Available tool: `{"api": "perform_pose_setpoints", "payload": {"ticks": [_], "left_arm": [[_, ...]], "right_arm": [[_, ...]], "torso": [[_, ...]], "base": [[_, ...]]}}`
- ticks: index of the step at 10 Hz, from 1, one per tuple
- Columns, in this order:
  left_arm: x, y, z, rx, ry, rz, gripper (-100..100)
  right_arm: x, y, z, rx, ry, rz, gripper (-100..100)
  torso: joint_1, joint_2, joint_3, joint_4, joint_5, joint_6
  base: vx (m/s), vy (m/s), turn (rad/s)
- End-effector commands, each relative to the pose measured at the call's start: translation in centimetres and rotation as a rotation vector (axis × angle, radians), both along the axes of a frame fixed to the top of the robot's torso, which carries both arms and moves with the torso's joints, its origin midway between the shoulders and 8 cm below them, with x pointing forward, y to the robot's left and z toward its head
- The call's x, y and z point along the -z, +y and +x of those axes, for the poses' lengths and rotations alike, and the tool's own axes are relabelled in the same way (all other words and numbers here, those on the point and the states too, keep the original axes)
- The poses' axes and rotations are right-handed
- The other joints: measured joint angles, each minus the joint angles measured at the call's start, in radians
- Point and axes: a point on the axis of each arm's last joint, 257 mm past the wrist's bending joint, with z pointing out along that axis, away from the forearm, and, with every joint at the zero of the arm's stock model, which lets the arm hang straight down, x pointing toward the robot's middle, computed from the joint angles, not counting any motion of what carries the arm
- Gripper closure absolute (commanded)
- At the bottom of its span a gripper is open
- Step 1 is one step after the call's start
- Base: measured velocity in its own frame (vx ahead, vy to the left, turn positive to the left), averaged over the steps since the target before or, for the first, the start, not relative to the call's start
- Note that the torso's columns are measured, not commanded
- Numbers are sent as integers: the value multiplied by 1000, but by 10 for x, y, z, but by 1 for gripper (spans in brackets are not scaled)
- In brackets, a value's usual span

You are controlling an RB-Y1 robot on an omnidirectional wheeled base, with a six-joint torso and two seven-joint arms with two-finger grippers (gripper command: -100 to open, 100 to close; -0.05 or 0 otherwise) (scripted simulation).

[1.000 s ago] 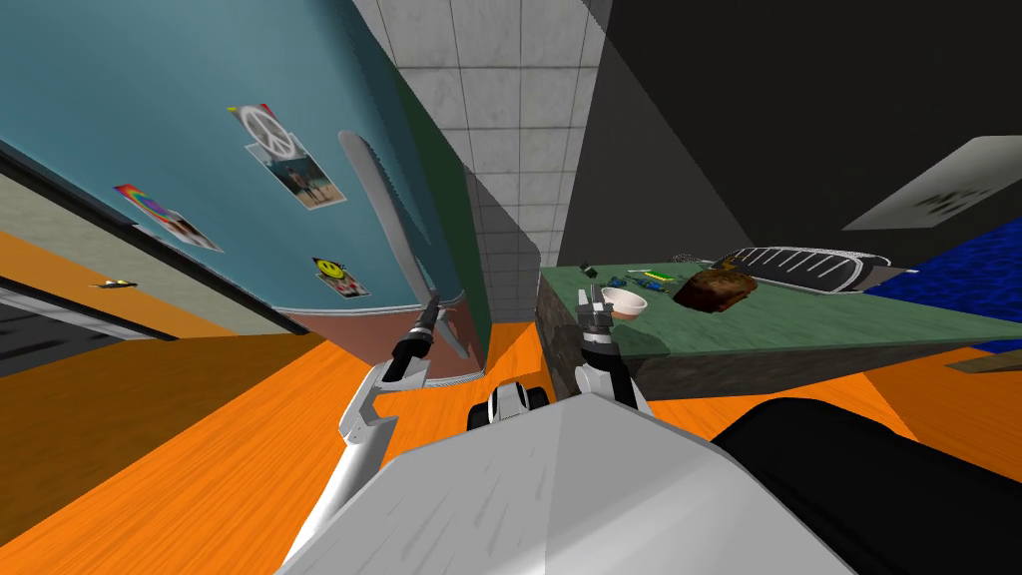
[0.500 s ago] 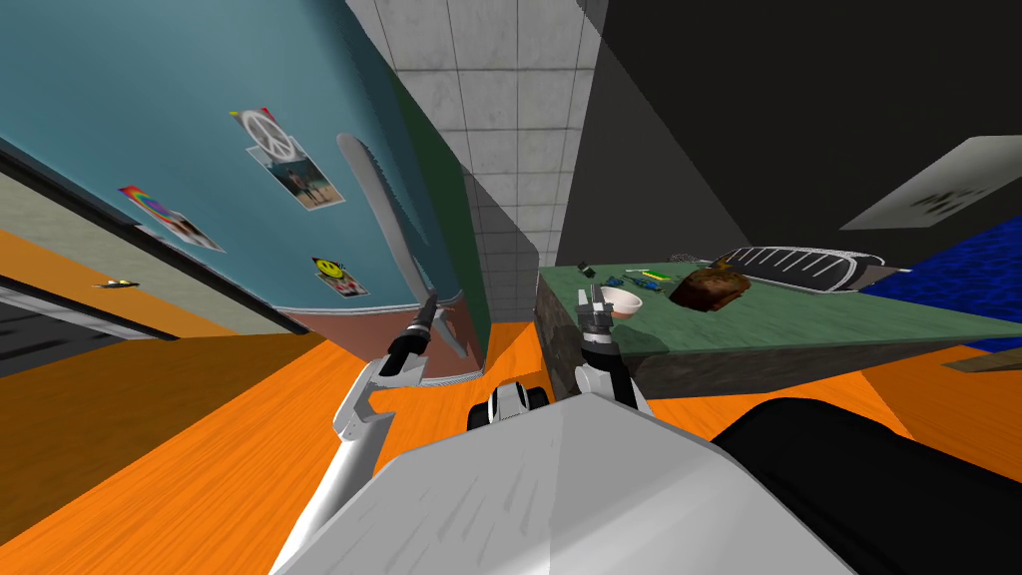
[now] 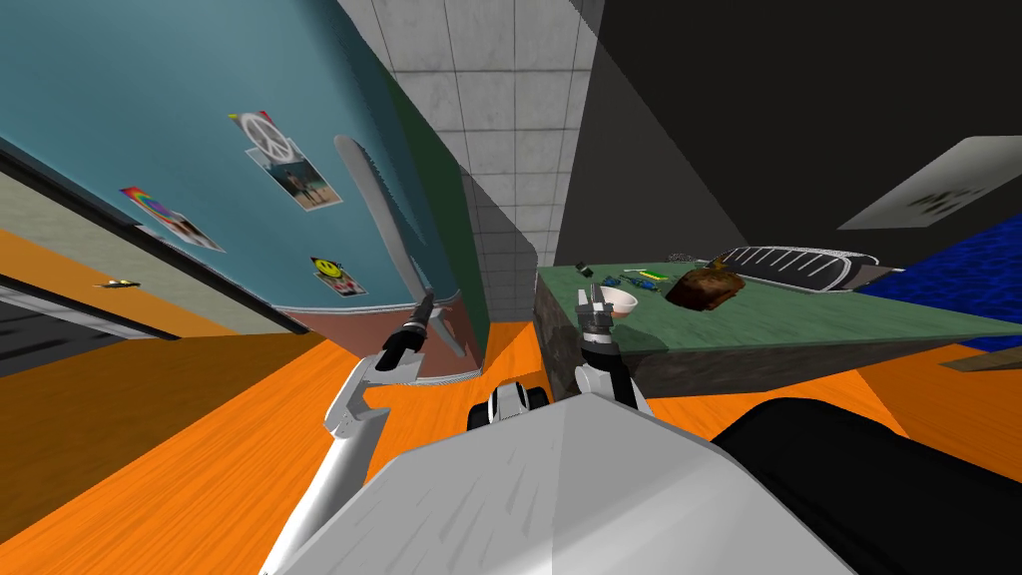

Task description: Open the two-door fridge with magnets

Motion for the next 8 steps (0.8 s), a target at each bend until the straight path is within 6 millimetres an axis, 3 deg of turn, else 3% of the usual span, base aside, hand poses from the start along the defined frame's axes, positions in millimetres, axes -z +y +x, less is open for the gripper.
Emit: {"api": "perform_pose_setpoints", "payload": {"ticks": [1, 4, 5, 7, 8], "left_arm": [[-3, 5, 1, -19, 16, 7, -100], [-6, 5, -1, -17, 12, 6, -100], [-6, 5, -1, -18, 13, 6, 100], [-9, -18, -7, 43, 7, 12, 100], [-9, -18, -7, 43, 7, 12, 100]], "right_arm": [[0, 0, 0, 0, 0, 0, 0], [0, 0, 0, 0, 0, 0, 0], [0, 0, 0, 0, 0, 0, 0], [0, 0, 0, 0, 0, 0, 0], [0, 0, 0, 0, 0, 0, 0]], "torso": [[0, 0, 0, 0, 0, 0], [1, -5, -3, -1, 0, 0], [0, -2, -2, -1, 0, 0], [4, 8, 4, 3, 1, 0], [8, 12, 8, 5, 1, 0]], "base": [[-15, -19, 0], [50, 0, -16], [6, 0, 7], [-150, 162, -80], [-164, 240, -83]]}}
